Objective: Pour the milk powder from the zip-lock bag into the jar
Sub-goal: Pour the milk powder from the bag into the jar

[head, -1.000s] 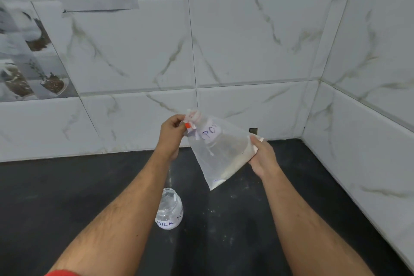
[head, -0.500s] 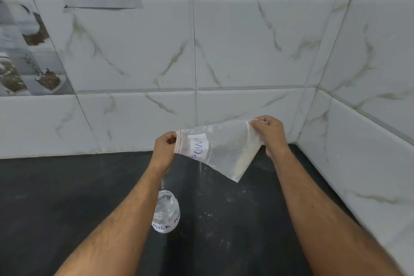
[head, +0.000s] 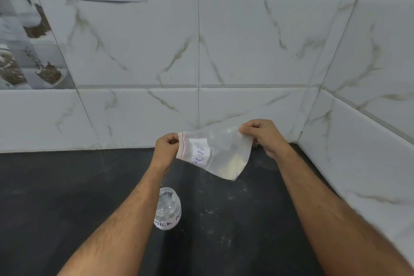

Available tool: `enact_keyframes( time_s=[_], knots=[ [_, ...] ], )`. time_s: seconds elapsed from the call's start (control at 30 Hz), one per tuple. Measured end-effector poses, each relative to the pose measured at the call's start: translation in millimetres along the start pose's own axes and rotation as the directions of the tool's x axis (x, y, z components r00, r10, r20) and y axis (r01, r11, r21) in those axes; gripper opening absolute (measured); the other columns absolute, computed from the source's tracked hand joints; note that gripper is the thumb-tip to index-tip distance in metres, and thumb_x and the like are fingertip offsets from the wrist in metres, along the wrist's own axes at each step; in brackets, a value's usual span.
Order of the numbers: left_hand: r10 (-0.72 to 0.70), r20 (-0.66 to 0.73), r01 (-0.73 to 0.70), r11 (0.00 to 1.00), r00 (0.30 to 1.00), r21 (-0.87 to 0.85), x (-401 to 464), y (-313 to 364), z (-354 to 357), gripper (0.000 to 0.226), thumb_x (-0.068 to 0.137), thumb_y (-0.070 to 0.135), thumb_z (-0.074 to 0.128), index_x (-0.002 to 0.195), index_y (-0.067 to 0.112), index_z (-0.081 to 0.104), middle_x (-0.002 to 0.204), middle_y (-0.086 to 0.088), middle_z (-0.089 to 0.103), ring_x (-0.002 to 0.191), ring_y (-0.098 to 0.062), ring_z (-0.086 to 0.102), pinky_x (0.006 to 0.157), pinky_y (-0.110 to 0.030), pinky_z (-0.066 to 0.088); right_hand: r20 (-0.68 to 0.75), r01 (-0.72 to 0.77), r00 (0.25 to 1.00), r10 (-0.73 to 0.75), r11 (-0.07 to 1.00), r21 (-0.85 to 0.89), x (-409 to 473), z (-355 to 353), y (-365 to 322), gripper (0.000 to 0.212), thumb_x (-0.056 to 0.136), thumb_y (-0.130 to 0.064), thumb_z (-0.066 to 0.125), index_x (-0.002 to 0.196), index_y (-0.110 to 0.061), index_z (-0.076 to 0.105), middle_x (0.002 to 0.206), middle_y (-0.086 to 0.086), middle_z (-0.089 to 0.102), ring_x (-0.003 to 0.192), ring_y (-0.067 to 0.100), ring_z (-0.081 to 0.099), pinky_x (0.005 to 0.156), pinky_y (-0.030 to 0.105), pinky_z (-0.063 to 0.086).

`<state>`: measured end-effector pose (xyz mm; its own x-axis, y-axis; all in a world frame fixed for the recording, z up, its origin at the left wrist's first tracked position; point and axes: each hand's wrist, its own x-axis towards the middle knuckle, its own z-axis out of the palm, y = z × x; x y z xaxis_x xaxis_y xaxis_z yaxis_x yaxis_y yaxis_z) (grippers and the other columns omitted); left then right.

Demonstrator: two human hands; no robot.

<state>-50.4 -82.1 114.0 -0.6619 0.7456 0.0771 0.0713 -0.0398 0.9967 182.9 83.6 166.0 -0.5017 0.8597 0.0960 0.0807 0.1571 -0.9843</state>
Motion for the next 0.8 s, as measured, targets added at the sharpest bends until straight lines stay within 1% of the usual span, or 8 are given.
enact_keyframes(
  time_s=[0.1, 0.2, 0.3, 0.43, 0.5, 0.6, 0.7, 0.8],
  knots=[
    [0.007, 0.010, -0.007, 1.000, 1.000, 0.000, 0.6, 0.9, 0.2, 0.015, 0.083, -0.011, 0.064, 0.080, 0.003, 0.071, 0.077, -0.009, 0.070, 0.069, -0.019, 0.063, 0.067, -0.029, 0.054, -0.151, 0.015, 0.989, -0.009, 0.999, 0.041, 2.5, 2.1, 5.0, 0.016, 0.090, -0.009, 0.068, 0.074, -0.012, 0.069, 0.072, 0.001, 0.065, 0.065, 0.013, 0.058, 0.058, 0.025, 0.045],
    [0.011, 0.022, -0.011, 1.000, 1.000, 0.026, 0.5, 2.6, -1.7, 0.018, 0.084, -0.009, 0.065, 0.076, 0.007, 0.071, 0.075, -0.006, 0.071, 0.070, -0.020, 0.064, 0.066, -0.030, 0.054, -0.095, -0.018, 0.995, 0.023, 0.999, 0.051, 4.5, 2.7, 8.9, 0.017, 0.094, -0.011, 0.065, 0.077, -0.013, 0.065, 0.074, 0.003, 0.063, 0.067, 0.016, 0.057, 0.055, 0.025, 0.047],
    [0.043, 0.035, -0.044, 0.998, 0.998, 0.033, 0.1, 7.0, -1.0, 0.024, 0.082, -0.011, 0.064, 0.070, 0.010, 0.069, 0.073, -0.009, 0.067, 0.070, -0.020, 0.059, 0.067, -0.029, 0.050, -0.181, -0.040, 0.982, 0.060, 0.993, 0.111, 9.0, 1.7, 15.4, 0.016, 0.093, -0.012, 0.065, 0.078, -0.014, 0.066, 0.082, 0.008, 0.065, 0.076, 0.022, 0.060, 0.067, 0.033, 0.053],
    [0.112, 0.082, -0.118, 0.991, 0.990, 0.070, -1.4, 24.8, 7.3, 0.043, 0.080, -0.010, 0.065, 0.056, 0.026, 0.068, 0.061, 0.009, 0.062, 0.064, -0.009, 0.052, 0.067, -0.021, 0.046, -0.188, -0.149, 0.962, 0.195, 0.960, 0.235, 11.6, -3.8, 30.6, 0.012, 0.095, -0.014, 0.064, 0.083, -0.013, 0.064, 0.087, 0.008, 0.067, 0.082, 0.023, 0.065, 0.076, 0.039, 0.059],
    [0.156, 0.121, -0.169, 0.980, 0.980, 0.106, -1.1, 38.1, 15.8, 0.041, 0.080, -0.009, 0.066, 0.060, 0.026, 0.069, 0.066, 0.012, 0.067, 0.068, -0.006, 0.059, 0.073, -0.018, 0.049, -0.185, -0.199, 0.949, 0.257, 0.938, 0.284, 9.9, -4.5, 40.5, 0.012, 0.095, -0.016, 0.063, 0.084, -0.015, 0.061, 0.089, 0.008, 0.068, 0.086, 0.024, 0.066, 0.076, 0.038, 0.059],
    [0.205, 0.204, -0.241, 0.955, 0.957, 0.171, -3.8, 58.6, 31.3, 0.026, 0.080, -0.007, 0.067, 0.065, 0.013, 0.065, 0.070, 0.003, 0.068, 0.068, -0.003, 0.063, 0.074, -0.015, 0.051, -0.186, -0.257, 0.925, 0.330, 0.908, 0.332, 7.6, -2.9, 54.3, 0.010, 0.095, -0.016, 0.061, 0.085, -0.015, 0.060, 0.096, 0.010, 0.071, 0.093, 0.027, 0.068, 0.075, 0.037, 0.058],
    [0.199, 0.239, -0.254, 0.940, 0.950, 0.229, -4.1, 72.2, 48.1, 0.019, 0.076, -0.004, 0.064, 0.065, 0.012, 0.064, 0.070, -0.006, 0.067, 0.068, -0.015, 0.065, 0.074, -0.030, 0.059, -0.202, -0.310, 0.895, 0.397, 0.881, 0.357, 4.0, 2.2, 66.9, 0.003, 0.095, -0.013, 0.060, 0.097, -0.012, 0.062, 0.105, 0.013, 0.070, 0.098, 0.029, 0.069, 0.077, 0.038, 0.057],
    [0.171, 0.193, -0.229, 0.911, 0.966, 0.342, -0.3, 80.3, 62.6, 0.015, 0.069, 0.007, 0.061, 0.061, 0.020, 0.063, 0.064, 0.000, 0.068, 0.062, -0.019, 0.065, 0.070, -0.042, 0.062, -0.284, -0.371, 0.852, 0.440, 0.890, 0.266, -2.1, 9.8, 79.3, 0.037, 0.095, -0.020, 0.063, 0.130, -0.010, 0.054, 0.122, 0.012, 0.063, 0.106, 0.028, 0.062, 0.093, 0.046, 0.054]
  ],
)
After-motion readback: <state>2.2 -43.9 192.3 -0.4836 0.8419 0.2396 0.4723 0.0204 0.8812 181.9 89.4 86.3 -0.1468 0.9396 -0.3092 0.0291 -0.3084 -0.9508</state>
